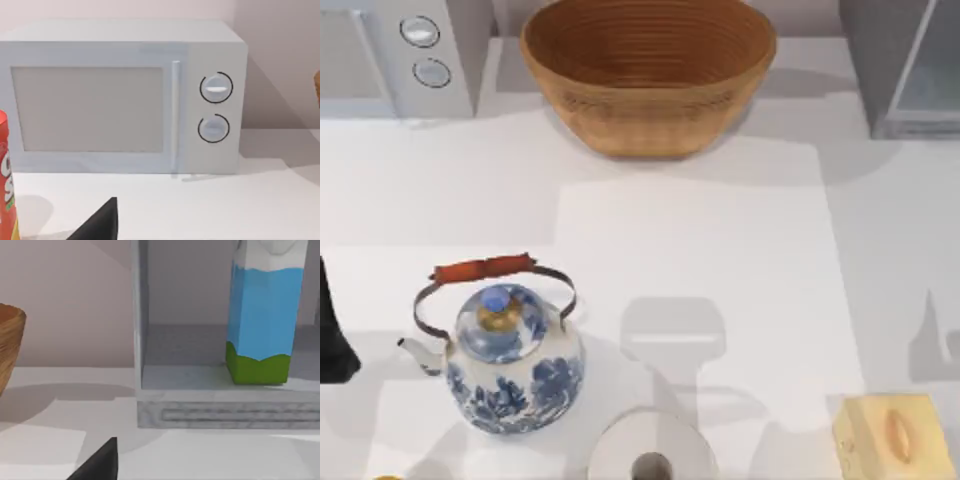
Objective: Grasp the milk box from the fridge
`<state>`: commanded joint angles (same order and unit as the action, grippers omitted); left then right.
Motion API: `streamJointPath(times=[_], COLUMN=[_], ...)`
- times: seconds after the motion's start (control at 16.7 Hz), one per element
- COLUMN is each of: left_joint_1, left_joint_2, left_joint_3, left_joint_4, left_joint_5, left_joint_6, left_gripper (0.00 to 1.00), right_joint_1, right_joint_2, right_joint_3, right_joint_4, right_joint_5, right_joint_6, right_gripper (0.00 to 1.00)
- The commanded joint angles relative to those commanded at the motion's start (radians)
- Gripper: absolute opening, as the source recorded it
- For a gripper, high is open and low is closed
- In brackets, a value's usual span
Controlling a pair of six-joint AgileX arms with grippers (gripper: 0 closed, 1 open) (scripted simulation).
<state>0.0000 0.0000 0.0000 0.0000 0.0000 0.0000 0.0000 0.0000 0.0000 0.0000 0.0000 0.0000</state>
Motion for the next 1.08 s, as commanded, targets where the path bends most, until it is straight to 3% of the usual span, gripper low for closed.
streamJointPath(times=[0.18, 0.42, 0.66, 1.08], left_joint_1=[0.0, 0.0, 0.0, 0.0], left_joint_2=[0.0, 0.0, 0.0, 0.0], left_joint_3=[0.0, 0.0, 0.0, 0.0], left_joint_4=[0.0, 0.0, 0.0, 0.0], left_joint_5=[0.0, 0.0, 0.0, 0.0], left_joint_6=[0.0, 0.0, 0.0, 0.0], left_gripper=[1.0, 1.0, 1.0, 1.0], right_joint_1=[-0.006, -0.085, -0.214, -0.444], right_joint_2=[0.007, 0.122, 0.404, 1.152], right_joint_3=[0.006, 0.076, 0.149, 0.178], right_joint_4=[0.011, 0.158, 0.444, 1.059], right_joint_5=[-0.007, -0.094, -0.229, -0.433], right_joint_6=[-0.002, -0.026, -0.05, -0.039], right_gripper=[1.0, 1.0, 1.0, 1.0])
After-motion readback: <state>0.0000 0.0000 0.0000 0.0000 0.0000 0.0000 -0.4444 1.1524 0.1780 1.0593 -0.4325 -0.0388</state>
